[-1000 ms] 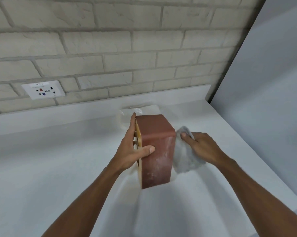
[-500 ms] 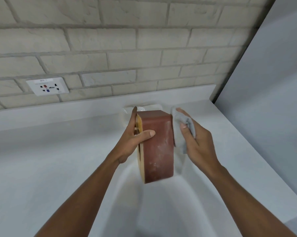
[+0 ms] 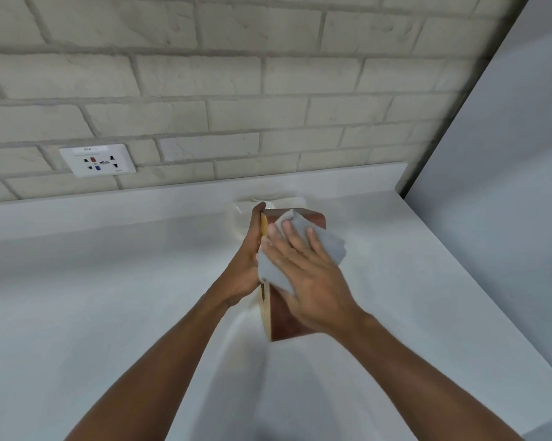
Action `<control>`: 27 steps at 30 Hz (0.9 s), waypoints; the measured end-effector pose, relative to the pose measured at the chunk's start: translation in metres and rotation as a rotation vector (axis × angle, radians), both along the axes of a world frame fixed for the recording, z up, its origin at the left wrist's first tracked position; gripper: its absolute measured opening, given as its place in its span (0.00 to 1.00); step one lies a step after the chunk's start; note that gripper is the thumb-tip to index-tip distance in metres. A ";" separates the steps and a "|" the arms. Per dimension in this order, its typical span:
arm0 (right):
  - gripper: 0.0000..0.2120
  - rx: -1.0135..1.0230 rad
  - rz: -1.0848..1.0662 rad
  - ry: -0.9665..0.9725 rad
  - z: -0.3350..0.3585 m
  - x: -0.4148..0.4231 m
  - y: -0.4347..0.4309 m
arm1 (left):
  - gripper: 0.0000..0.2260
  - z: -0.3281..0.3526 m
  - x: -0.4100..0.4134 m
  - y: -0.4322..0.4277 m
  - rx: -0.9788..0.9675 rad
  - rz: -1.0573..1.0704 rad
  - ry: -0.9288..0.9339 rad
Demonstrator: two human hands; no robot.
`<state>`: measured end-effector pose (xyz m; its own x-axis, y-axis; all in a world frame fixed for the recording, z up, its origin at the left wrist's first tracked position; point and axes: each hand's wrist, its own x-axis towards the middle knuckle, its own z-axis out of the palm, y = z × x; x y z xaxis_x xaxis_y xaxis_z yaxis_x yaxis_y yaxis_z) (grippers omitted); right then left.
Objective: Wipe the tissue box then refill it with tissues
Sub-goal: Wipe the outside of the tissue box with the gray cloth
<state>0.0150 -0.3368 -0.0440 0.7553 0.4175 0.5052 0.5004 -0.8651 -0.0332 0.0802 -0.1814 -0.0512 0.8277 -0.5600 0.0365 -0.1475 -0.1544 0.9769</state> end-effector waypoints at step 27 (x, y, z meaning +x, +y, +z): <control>0.31 0.013 -0.025 0.060 0.018 0.029 0.012 | 0.27 -0.009 -0.014 -0.002 0.075 0.084 0.042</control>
